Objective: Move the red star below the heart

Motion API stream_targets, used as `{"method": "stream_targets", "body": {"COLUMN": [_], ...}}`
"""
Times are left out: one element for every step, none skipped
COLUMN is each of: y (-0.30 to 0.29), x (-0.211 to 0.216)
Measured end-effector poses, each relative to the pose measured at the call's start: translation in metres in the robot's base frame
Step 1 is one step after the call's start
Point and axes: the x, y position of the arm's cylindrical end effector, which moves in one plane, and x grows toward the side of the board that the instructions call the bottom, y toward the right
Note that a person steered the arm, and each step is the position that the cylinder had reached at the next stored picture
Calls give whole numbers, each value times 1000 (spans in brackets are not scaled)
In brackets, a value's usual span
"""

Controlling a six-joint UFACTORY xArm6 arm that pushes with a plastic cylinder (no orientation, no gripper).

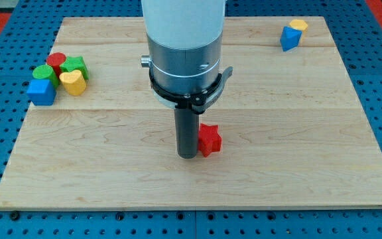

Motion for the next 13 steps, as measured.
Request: {"method": "stream_targets", "body": {"y": [57, 108, 72, -19, -116, -138, -139, -169, -179, -159, -139, -139, -145], "x": [31, 22, -8, -33, -61, -67, -72, -81, -78, -70, -76, -90, -98]}}
